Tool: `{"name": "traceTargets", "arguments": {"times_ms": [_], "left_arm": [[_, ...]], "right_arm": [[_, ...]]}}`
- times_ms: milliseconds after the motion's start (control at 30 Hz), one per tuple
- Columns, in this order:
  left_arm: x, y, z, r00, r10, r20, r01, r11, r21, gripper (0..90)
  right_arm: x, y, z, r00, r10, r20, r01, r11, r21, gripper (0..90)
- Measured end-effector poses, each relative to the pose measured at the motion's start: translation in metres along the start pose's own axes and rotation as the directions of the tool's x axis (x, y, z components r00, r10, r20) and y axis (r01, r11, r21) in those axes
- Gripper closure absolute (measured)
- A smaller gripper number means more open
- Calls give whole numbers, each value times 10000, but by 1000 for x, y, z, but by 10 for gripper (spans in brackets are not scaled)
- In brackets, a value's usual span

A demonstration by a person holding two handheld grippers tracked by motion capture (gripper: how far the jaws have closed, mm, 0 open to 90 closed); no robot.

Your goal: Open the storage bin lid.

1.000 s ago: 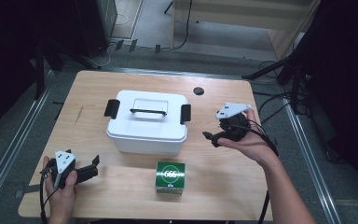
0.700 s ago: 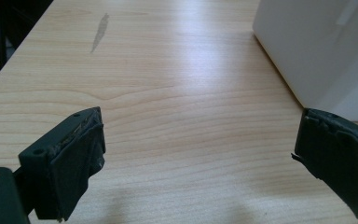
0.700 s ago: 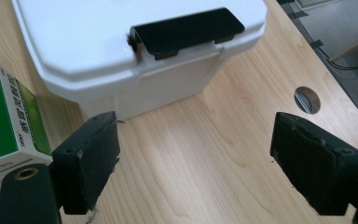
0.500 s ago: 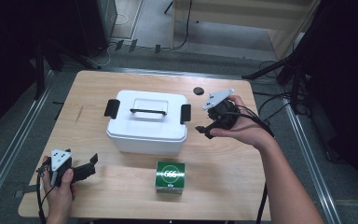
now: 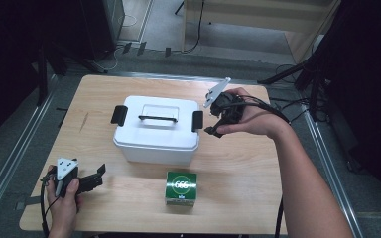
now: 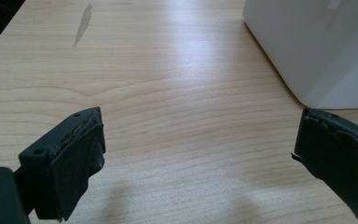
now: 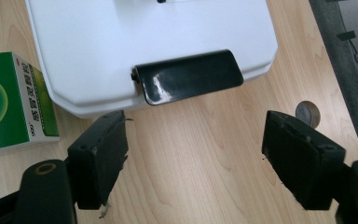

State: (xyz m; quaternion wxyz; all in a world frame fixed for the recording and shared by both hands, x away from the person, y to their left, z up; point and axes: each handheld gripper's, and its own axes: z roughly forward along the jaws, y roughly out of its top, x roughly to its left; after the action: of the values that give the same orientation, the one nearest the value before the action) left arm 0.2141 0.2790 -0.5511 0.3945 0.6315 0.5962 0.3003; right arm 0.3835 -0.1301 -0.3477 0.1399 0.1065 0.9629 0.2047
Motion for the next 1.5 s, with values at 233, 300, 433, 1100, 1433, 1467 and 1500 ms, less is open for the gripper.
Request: {"name": "traceTargets", "arguments": {"times_ms": [233,300,433,1100,1433,1467,1500], "left_arm": [[0,0,0,10000,-72,-8,72,10000,-16,24],[0,0,0,10000,-11,-37,11,10000,-2,24],[0,0,0,10000,10,-97,-10,10000,7,24],[0,0,1,9999,-75,-101,75,9999,81,24],[0,1,1,9999,-40,-98,41,9999,123,24],[0,1,1,10000,-42,-91,43,9999,137,24],[0,1,1,10000,-39,-85,41,9999,144,24]], "right_arm": [[-5,26,5,9978,-471,-458,496,9973,548,296],[-5,29,5,9974,-560,-461,586,9967,561,310],[-2,43,6,9950,-631,-770,669,9966,479,373],[17,89,40,9811,-1655,-1007,1719,9834,578,643],[15,96,48,9811,-1633,-1040,1675,9853,326,773],[16,96,49,9808,-1622,-1081,1671,9852,378,786],[16,97,51,9782,-1739,-1133,1788,9833,346,792]]}}
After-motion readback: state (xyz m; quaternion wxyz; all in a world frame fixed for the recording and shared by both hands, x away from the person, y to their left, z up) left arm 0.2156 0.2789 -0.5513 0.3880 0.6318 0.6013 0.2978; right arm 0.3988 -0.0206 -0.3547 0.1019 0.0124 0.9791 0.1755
